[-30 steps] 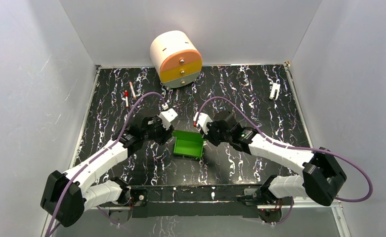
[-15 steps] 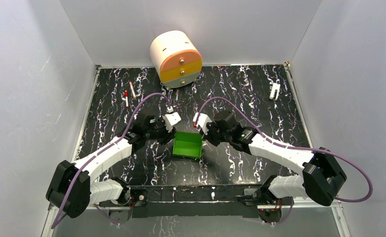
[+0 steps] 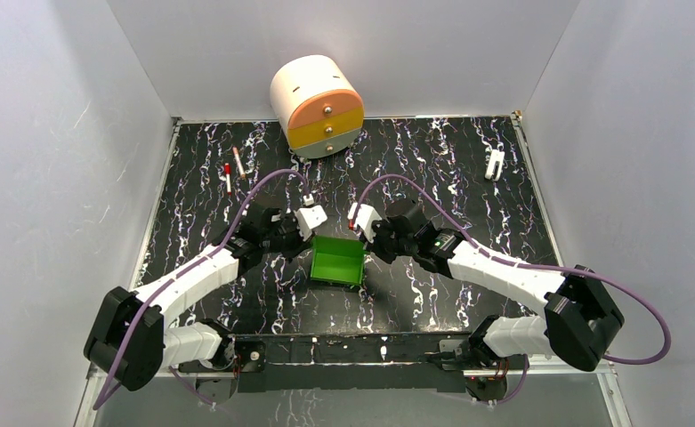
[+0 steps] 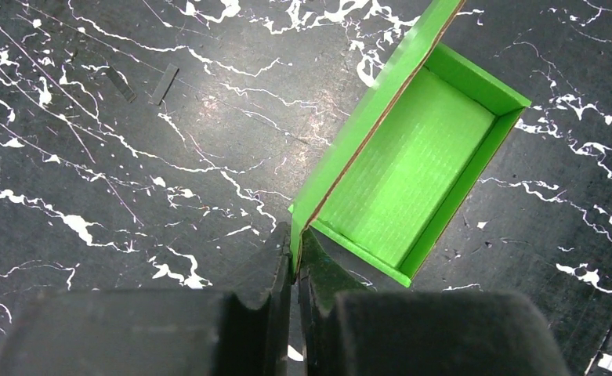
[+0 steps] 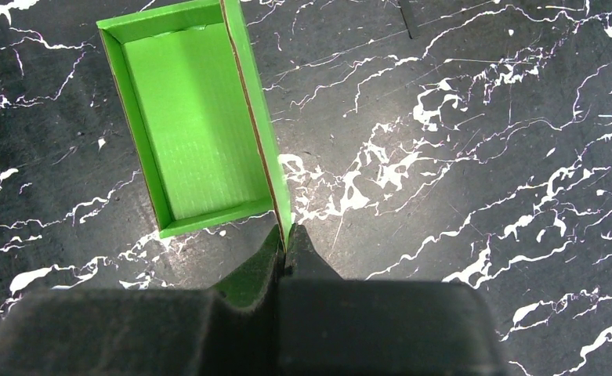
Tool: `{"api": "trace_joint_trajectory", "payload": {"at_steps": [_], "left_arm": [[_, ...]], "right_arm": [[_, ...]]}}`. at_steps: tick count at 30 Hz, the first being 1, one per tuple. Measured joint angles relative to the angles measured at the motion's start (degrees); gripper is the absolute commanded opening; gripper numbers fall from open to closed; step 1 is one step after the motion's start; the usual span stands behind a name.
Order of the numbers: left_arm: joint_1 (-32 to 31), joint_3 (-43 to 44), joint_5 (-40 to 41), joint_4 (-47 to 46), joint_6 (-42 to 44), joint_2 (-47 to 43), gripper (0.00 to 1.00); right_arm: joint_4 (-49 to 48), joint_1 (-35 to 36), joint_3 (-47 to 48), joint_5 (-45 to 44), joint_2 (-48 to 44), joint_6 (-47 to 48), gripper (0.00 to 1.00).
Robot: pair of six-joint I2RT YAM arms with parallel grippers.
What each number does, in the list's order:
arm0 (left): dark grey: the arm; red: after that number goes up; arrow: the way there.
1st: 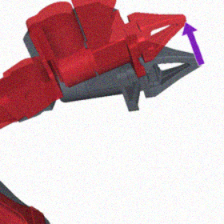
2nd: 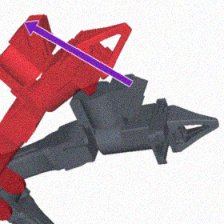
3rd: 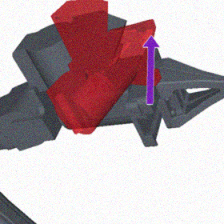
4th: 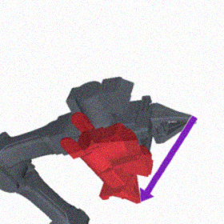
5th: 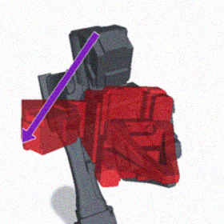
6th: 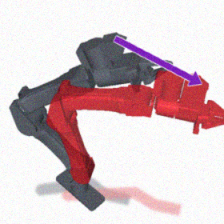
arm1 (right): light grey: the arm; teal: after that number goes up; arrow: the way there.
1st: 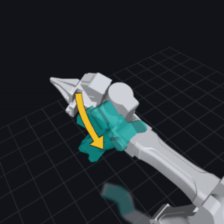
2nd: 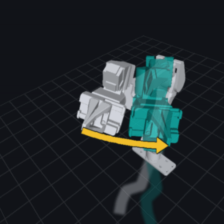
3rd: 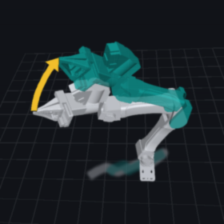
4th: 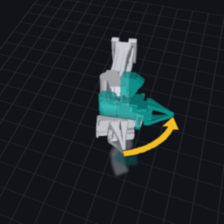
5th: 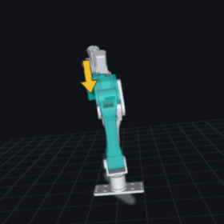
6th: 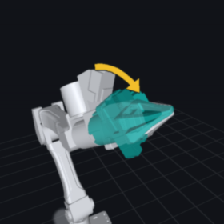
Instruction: Fold the paper box
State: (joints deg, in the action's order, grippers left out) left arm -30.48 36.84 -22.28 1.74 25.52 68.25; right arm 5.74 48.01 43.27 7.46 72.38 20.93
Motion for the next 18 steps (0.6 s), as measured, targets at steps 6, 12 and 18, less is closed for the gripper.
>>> {"api": "trace_joint_trajectory", "payload": {"at_steps": [6, 12, 18], "left_arm": [[0.0, 1.5, 0.4, 0.5, -3.4, 1.7, 0.00], [-0.6, 2.4, 5.4, 0.9, -10.6, 1.8, 0.00], [-5.7, 2.8, 14.1, 0.5, -19.3, 1.8, 0.00]], "right_arm": [[-0.2, 0.0, 0.5, -0.5, 1.3, -3.1, 0.00], [-1.4, 0.0, 2.4, -4.1, 4.1, -9.4, 0.00], [-1.2, 0.8, 3.1, -11.6, 4.1, -16.0, 0.00]]}}
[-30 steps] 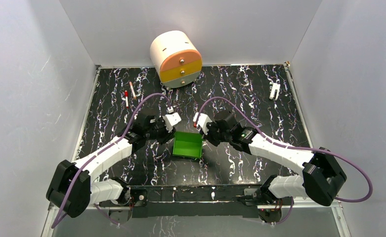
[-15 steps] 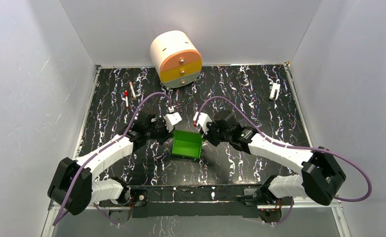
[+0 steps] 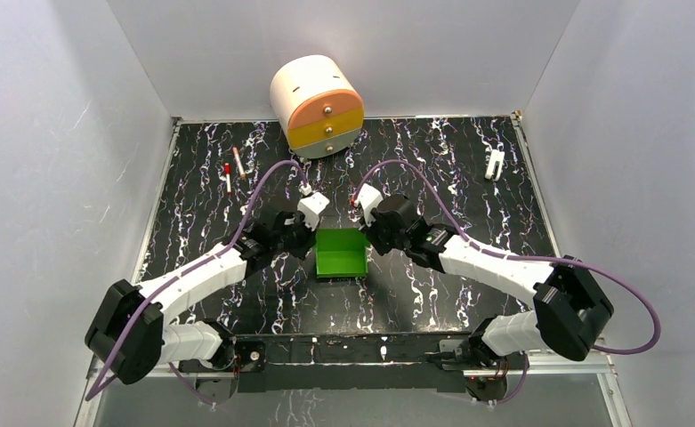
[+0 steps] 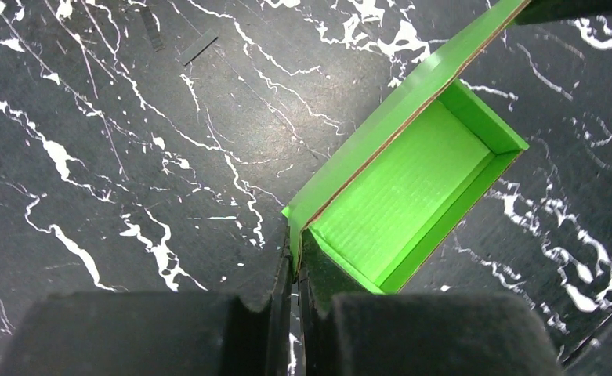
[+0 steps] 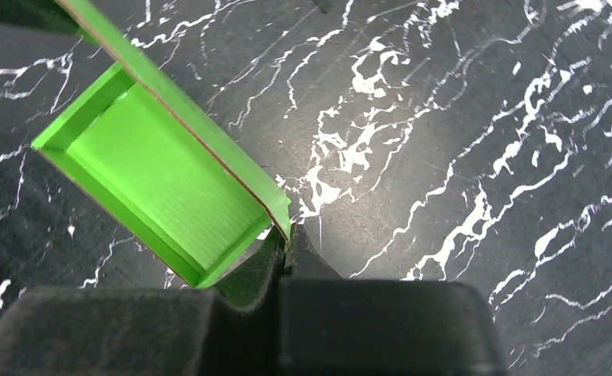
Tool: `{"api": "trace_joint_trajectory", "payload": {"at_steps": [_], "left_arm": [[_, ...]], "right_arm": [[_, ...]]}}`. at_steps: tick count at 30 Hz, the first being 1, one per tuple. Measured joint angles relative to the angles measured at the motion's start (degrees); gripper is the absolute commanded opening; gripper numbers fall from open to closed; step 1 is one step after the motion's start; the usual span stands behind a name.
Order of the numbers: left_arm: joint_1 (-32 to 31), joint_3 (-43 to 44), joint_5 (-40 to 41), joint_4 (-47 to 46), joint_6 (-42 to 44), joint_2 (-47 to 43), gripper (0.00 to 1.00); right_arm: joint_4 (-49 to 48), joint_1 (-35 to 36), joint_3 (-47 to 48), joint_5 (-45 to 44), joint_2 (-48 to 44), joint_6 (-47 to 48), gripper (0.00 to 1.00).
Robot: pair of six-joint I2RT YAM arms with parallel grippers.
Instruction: Fold the paper box
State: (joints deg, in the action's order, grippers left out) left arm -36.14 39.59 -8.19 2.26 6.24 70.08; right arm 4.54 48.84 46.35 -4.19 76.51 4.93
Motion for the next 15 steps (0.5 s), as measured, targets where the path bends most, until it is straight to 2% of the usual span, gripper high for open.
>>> {"api": "trace_joint_trajectory", "payload": {"at_steps": [9, 15], "left_arm": [[-4.6, 0.7, 13.1, -2.5, -17.2, 0.4, 0.00], [-7.1, 0.8, 19.6, -5.6, -27.6, 4.0, 0.00]], "right_arm": [[0.5, 1.7, 1.2, -9.6, 0.0, -10.1, 0.00], [3.7, 3.1, 2.1, -14.9, 0.1, -18.4, 0.00]]}}
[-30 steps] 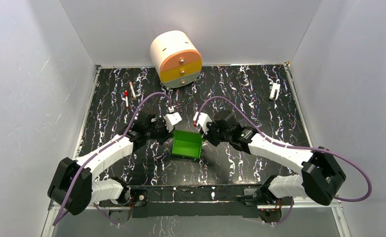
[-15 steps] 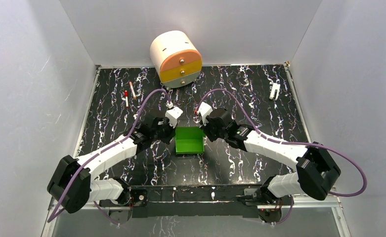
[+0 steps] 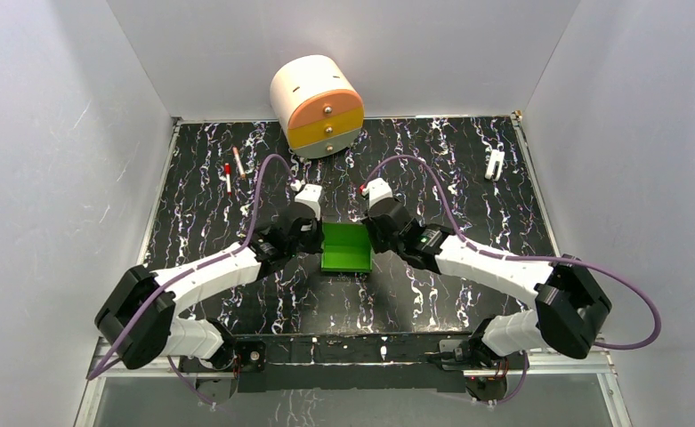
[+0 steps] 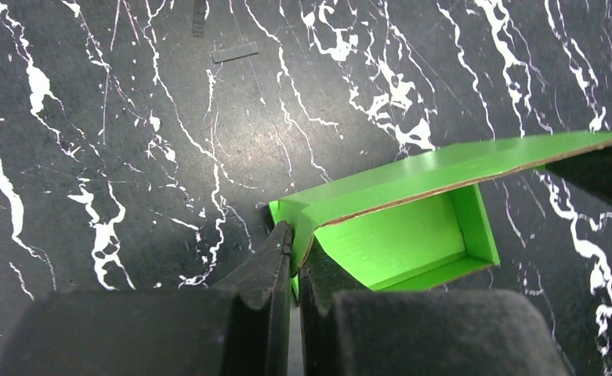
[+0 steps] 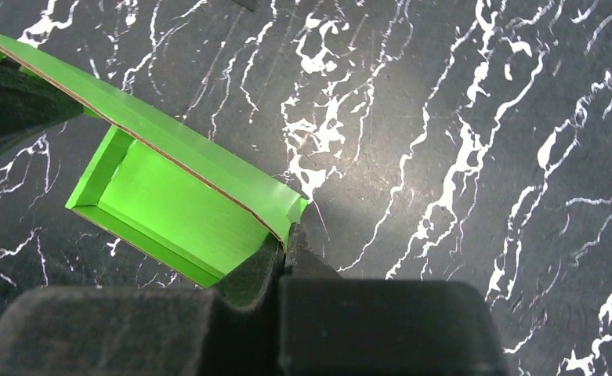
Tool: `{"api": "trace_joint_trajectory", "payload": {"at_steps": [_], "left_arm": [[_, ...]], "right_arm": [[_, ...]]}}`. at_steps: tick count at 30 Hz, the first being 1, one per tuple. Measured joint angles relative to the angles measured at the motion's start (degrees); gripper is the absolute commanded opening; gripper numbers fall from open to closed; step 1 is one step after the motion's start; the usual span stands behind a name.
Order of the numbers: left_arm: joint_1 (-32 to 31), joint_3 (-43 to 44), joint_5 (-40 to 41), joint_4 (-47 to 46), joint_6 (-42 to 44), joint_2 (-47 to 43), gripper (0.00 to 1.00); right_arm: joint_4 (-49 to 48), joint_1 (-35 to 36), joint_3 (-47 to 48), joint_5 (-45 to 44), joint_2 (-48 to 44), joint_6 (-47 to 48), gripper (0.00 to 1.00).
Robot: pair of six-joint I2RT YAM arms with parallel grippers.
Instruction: Fold the paper box
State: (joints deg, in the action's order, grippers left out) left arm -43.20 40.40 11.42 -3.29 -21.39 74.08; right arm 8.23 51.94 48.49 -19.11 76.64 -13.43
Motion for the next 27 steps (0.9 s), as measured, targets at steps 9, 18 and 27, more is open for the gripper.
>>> {"api": "trace_joint_trajectory", "payload": {"at_steps": [9, 18, 27], "left_arm": [[-3.3, 2.0, 9.8, -0.9, -9.0, 4.5, 0.00], [-4.0, -0.3, 13.3, -4.3, -13.3, 3.8, 0.00], [-4.2, -4.1, 13.4, -8.7, -15.8, 3.3, 0.00]], "right_arm": [[6.7, 3.1, 5.6, -10.6, 5.4, -12.2, 0.00], [8.3, 4.5, 7.3, -16.4, 7.4, -23.3, 0.03], [8.4, 4.8, 7.5, -18.3, 9.7, -30.4, 0.03]]}}
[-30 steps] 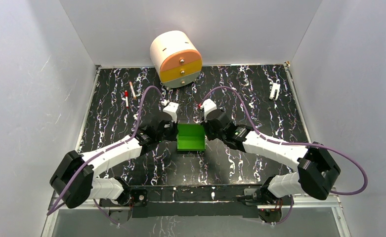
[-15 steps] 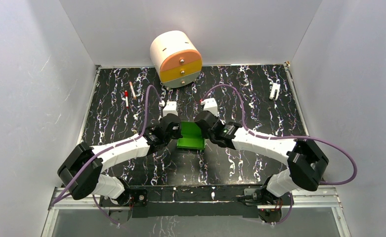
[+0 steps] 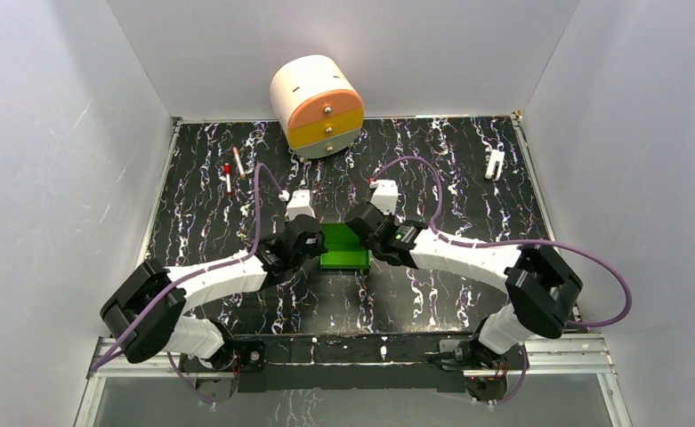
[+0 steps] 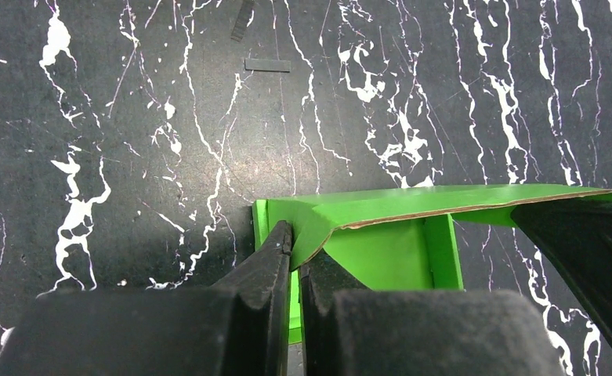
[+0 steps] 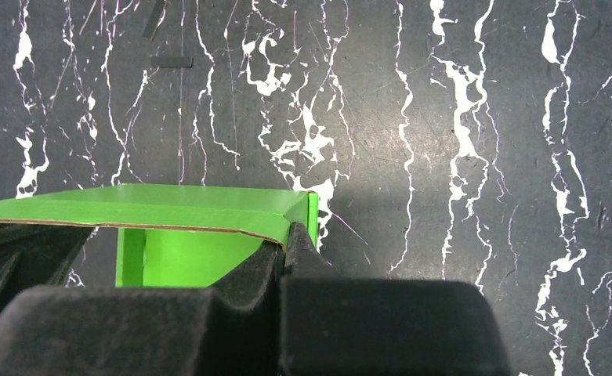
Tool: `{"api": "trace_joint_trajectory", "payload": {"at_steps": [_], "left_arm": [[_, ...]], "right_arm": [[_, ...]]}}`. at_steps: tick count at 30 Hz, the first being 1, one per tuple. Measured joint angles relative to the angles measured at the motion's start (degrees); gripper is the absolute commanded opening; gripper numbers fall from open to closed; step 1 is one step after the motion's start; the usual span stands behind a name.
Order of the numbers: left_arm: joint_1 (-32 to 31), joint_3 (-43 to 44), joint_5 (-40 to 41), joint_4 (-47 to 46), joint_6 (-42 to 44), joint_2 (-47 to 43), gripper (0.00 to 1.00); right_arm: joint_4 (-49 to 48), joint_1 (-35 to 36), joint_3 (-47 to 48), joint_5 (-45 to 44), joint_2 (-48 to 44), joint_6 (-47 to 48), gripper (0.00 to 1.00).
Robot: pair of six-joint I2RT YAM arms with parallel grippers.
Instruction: Fold the paper box
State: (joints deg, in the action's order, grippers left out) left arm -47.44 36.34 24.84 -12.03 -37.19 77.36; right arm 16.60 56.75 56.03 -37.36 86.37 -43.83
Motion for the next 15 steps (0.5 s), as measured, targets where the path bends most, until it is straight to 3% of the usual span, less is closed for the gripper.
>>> {"api": "trace_joint_trajectory", "payload": {"at_steps": [15], "left_arm": [[-1.2, -5.2, 1.0, -5.5, -3.0, -2.5, 0.00]], "right_arm": [[-3.1, 1.6, -2.8, -3.2, -0.5, -4.7, 0.05]]}}
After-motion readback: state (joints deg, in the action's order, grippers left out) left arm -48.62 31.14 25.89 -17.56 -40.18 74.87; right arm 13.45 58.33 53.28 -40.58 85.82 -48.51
